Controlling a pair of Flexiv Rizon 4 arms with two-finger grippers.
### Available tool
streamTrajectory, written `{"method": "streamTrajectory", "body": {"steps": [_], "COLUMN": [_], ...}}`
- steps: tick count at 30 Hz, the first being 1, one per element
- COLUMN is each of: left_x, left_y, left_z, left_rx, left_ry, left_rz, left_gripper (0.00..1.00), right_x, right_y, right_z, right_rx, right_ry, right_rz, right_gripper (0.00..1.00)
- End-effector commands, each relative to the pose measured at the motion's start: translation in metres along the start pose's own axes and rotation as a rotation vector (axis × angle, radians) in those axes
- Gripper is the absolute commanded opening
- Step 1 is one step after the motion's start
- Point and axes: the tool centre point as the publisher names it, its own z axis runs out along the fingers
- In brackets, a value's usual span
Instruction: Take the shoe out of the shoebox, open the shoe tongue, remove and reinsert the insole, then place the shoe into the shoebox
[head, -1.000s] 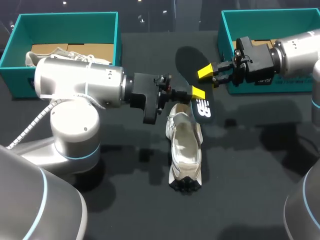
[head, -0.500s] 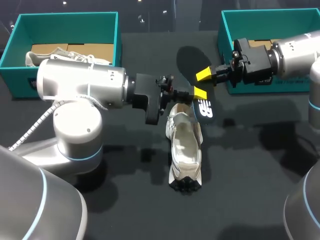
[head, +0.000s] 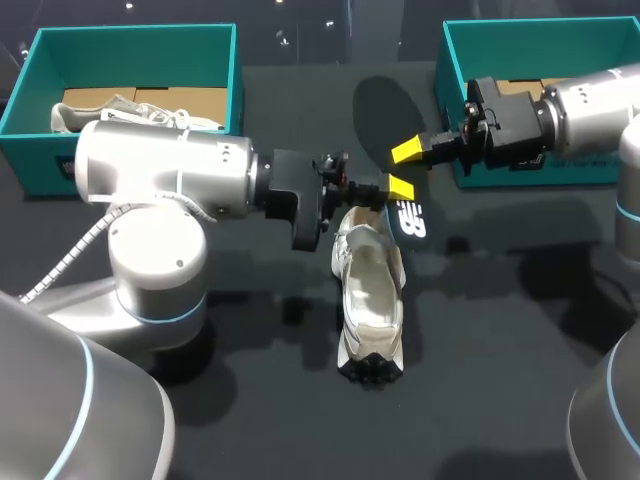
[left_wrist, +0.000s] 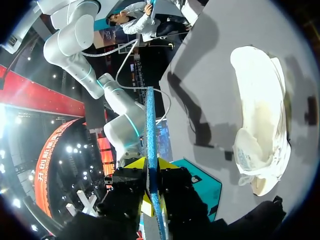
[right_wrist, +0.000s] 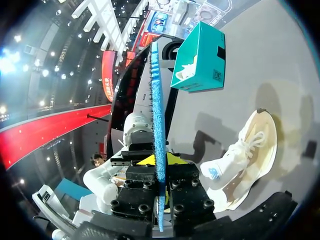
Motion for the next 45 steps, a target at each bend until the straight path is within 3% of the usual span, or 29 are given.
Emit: {"method": "streamTrajectory", "body": {"steps": [1,7,11,23,26,28,35,45], "left_x": [-0.003,-0.005,-0.003,-0.003,-0.013,-0.018,-0.049,-0.049], "left_y": [-0.005,-0.001,0.013,0.013,0.025,0.039,0.083,0.083], "left_z": [-0.012,-0.05,-0.083,-0.083,-0.09,-0.096,-0.109,-0.109], "left_rx": [-0.018,-0.055,-0.078,-0.078,-0.061,-0.02,0.013,0.013], "left_ry": [-0.003,0.01,0.126,0.126,0.214,0.323,0.629,0.629], "left_rz": [-0.012,-0.066,-0.051,-0.051,-0.081,-0.113,-0.16,-0.16], "left_gripper": [1.0,1.0,1.0,1.0,1.0,1.0,1.0,1.0], "right_x": [-0.004,-0.01,-0.011,-0.012,-0.012,-0.012,-0.012,-0.012], "right_y": [-0.002,-0.008,-0.01,-0.01,-0.01,-0.01,-0.01,-0.01], "right_z": [-0.001,-0.005,-0.006,-0.006,-0.006,-0.006,-0.006,-0.006], "right_rx": [-0.004,-0.018,-0.013,-0.01,-0.01,-0.01,-0.01,-0.01], "right_ry": [0.011,0.027,0.03,0.031,0.031,0.031,0.031,0.031], "right_rz": [0.004,0.021,0.035,0.041,0.041,0.041,0.041,0.041], "right_gripper": [0.0,0.0,0.0,0.0,0.0,0.0,0.0,0.0]}}
